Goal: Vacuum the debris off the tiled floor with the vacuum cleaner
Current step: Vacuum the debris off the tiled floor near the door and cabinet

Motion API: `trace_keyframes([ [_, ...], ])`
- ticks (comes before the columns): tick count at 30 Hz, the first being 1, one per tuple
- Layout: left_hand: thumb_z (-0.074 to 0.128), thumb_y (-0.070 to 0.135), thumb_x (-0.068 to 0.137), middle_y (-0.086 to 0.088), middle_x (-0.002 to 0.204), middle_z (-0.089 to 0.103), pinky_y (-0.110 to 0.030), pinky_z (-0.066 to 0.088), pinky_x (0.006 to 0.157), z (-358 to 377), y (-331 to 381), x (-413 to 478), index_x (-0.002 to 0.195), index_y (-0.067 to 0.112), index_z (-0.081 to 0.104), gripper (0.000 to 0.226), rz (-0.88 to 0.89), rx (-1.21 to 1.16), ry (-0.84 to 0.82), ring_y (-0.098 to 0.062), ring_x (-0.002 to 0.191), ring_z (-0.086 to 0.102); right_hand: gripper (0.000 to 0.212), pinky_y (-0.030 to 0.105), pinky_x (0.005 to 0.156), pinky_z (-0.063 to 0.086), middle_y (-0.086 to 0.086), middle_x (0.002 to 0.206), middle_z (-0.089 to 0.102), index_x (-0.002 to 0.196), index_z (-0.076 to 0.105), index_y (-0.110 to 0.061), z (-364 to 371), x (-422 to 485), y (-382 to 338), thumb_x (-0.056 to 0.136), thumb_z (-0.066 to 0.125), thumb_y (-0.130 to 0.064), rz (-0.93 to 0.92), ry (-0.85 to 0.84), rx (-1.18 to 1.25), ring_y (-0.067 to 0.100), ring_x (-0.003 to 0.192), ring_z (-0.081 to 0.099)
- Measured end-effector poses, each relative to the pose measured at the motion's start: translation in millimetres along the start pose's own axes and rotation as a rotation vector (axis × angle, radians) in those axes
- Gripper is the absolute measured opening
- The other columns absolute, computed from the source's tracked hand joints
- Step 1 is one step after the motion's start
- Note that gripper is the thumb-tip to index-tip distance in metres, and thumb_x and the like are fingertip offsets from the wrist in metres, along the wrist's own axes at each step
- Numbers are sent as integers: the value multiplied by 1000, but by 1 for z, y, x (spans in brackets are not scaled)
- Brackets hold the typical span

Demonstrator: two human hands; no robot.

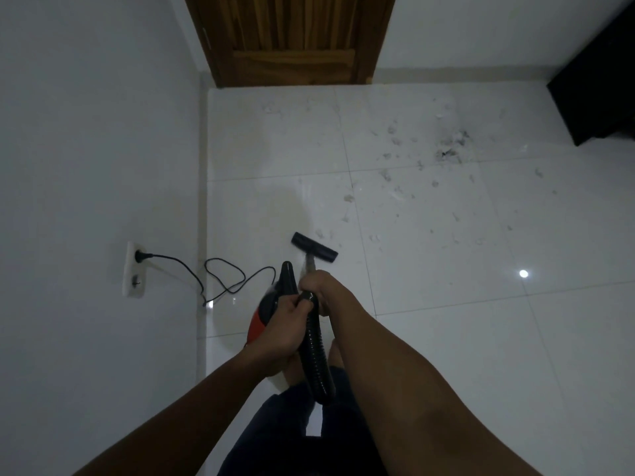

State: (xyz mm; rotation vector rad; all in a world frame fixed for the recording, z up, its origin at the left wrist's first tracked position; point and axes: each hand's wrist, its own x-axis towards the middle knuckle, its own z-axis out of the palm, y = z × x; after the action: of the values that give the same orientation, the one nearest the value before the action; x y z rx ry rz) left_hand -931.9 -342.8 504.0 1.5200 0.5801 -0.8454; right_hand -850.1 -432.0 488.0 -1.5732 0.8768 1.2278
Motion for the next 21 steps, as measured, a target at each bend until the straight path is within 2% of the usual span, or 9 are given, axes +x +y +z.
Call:
trace_keyframes([
  [3, 38, 34, 105, -17, 115, 58, -41, 55, 82, 1, 11, 3, 115, 24, 45, 17, -16, -22, 23, -31, 104, 60, 22, 19, 39, 37, 9, 70, 49, 77, 47, -5, 0, 11, -9, 99, 45, -8, -14, 17, 45, 16, 56, 46],
  [6, 40, 33, 103, -20, 116, 59, -48, 53, 90, -2, 23, 12, 123, 17, 49, 27, -21, -33, 40, -37, 107, 61, 25, 27, 50, 40, 4, 74, 46, 76, 43, -13, -6, 13, -16, 101, 38, -12, -118, 37, 239, 14, 60, 46],
  [9, 42, 33, 101, -26, 111, 61, -46, 54, 84, 0, 35, 20, 112, 13, 59, 28, 15, -31, 18, -36, 94, 62, 25, 28, 54, 42, 2, 78, 45, 75, 40, -17, -16, 12, -21, 99, 37, -11, -156, 34, 346, 14, 63, 47],
  [11, 43, 34, 101, -27, 112, 61, -48, 54, 87, 8, 43, 26, 109, 16, 58, 24, 8, -41, 27, -33, 91, 60, 25, 29, 54, 42, 3, 79, 45, 76, 41, -16, -28, 18, -26, 99, 37, -9, -154, 20, 359, 15, 63, 48],
  [14, 43, 38, 101, -23, 113, 61, -51, 55, 92, 22, 52, 35, 114, 22, 54, 23, -13, -52, 60, -35, 99, 63, 27, 27, 53, 41, 2, 77, 44, 74, 39, -17, -49, 25, -36, 99, 36, -6, -165, 36, 285, 13, 62, 46],
  [17, 41, 38, 102, -18, 112, 60, -47, 55, 89, 37, 68, 42, 119, 23, 51, 25, -3, -57, 76, -36, 101, 63, 31, 25, 51, 39, 7, 72, 44, 71, 41, -9, -71, 30, -52, 101, 32, -4, -140, 54, 89, 15, 59, 43],
  [19, 41, 37, 103, -16, 112, 58, -47, 53, 92, 49, 79, 48, 120, 25, 49, 23, -16, -65, 98, -32, 100, 62, 33, 27, 53, 41, 9, 71, 44, 71, 42, -6, -87, 34, -60, 102, 32, -6, -74, 35, 28, 17, 58, 42],
  [21, 42, 36, 102, -16, 108, 59, -46, 52, 90, 66, 94, 57, 118, 22, 51, 23, -17, -79, 134, -30, 95, 62, 30, 27, 55, 42, 6, 73, 44, 73, 41, -9, -106, 39, -68, 102, 34, -9, -85, -11, 35, 16, 60, 43],
])
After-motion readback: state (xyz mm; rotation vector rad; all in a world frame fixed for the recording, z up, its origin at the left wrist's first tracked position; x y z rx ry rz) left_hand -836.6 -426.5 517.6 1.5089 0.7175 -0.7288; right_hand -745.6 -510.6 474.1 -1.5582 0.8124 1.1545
